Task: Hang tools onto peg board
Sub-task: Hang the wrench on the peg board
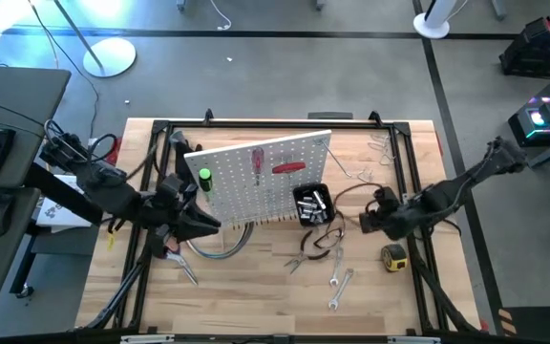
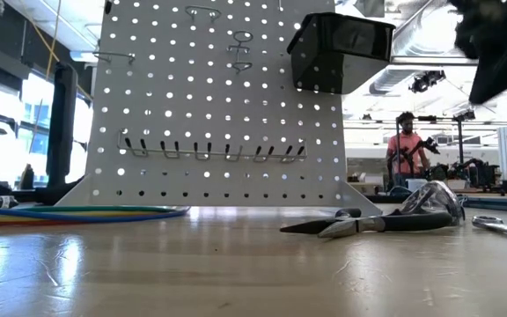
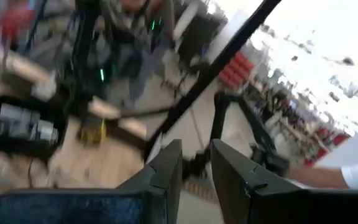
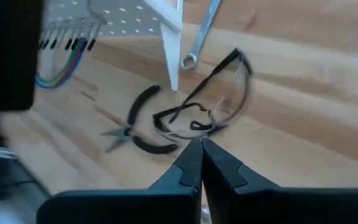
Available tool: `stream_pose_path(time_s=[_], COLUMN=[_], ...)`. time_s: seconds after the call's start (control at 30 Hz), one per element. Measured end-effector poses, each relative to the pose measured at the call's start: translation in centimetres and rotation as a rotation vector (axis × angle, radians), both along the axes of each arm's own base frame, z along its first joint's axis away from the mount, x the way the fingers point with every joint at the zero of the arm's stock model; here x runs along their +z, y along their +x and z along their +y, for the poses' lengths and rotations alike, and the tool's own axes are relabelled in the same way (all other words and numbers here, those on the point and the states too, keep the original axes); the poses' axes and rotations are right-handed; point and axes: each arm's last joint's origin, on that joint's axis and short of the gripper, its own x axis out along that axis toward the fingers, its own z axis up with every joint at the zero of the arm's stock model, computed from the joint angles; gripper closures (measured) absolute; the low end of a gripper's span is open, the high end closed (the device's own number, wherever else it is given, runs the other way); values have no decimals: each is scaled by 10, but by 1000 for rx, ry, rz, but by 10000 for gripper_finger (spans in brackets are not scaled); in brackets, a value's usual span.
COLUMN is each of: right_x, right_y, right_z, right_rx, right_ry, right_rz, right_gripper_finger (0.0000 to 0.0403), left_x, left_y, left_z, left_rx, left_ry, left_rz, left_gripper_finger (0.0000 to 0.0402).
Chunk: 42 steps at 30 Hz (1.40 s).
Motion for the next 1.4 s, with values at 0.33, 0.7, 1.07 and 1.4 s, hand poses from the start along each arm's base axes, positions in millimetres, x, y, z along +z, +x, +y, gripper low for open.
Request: stream_pose_path(time_s=[0.33,0.7,1.07,1.4], right_x=[-54,-52,-100,-124], right_y=[17,44,80,114], right_z=[-25,-74,-152,-168], right_rx=[5,-207,-178,-61], right_ry=[179,69,114,167], right_rz=[-79,-118,-106,-79], right_gripper_finger=[403,403,403,403], left_x=[-22,-42,-38,-38], left_y=[-24,-42,-44,-43], left_z=[12,34,40,41], left_rx=[48,130,150,236], left_ry=[-28,154,46,22], left_rz=[273,489,480,461], left_gripper_finger=[365,401,401,401])
